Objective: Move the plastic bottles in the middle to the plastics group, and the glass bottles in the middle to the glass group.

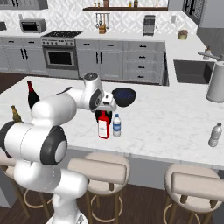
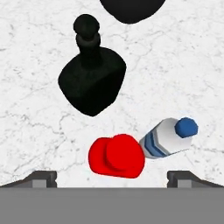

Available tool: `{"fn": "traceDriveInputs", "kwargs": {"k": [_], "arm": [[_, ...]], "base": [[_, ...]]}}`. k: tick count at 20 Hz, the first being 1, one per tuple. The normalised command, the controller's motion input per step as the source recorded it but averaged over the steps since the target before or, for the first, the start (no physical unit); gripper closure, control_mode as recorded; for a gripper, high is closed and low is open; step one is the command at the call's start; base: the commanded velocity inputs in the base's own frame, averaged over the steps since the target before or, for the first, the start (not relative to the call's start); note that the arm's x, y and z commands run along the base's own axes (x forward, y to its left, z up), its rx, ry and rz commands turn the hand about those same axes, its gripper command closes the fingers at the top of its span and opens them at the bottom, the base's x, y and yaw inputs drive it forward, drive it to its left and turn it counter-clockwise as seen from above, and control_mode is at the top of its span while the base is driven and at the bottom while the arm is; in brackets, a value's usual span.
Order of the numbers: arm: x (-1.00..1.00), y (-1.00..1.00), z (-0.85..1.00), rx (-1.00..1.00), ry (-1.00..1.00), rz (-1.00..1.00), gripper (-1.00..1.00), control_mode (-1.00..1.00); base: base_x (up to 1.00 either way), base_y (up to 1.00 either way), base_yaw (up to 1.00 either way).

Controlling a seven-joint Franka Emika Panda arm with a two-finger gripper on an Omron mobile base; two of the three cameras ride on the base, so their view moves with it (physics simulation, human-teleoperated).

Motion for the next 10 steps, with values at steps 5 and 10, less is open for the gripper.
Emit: {"fn": "traceDriveInputs", "kwargs": {"k": [5, 10], "arm": [[0.27, -0.11, -0.35, 0.00, 0.00, 0.01, -1.00, -1.00], [0.22, -0.08, -0.27, 0.00, 0.00, 0.02, -1.00, -1.00]], "base": [[0.00, 0.00, 0.00], [0.00, 0.00, 0.00]]}}
